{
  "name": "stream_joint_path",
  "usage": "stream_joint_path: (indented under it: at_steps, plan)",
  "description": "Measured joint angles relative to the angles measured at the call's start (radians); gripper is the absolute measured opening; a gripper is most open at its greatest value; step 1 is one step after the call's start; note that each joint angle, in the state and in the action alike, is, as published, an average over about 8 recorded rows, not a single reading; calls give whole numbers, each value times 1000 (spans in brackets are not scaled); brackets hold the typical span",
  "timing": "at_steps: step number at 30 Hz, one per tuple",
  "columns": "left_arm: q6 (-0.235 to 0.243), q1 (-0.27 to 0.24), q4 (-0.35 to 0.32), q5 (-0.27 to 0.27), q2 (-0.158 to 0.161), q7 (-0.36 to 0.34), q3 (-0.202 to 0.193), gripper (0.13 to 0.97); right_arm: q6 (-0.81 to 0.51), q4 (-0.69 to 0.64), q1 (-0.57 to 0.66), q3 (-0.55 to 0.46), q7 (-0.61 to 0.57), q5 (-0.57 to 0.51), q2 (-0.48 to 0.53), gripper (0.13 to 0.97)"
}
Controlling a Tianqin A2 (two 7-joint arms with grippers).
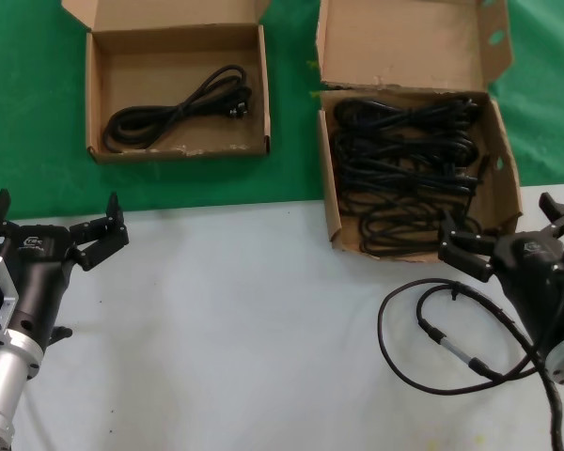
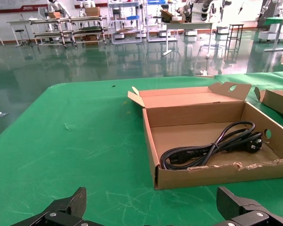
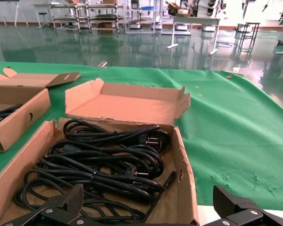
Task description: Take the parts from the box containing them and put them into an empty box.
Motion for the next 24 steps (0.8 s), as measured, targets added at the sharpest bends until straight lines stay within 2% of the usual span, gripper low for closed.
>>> stream_joint_path:
  at_steps: [24]
  plan:
    - [0,0,0,0,0,0,0,966,0,0,0,0,0,0,0,966]
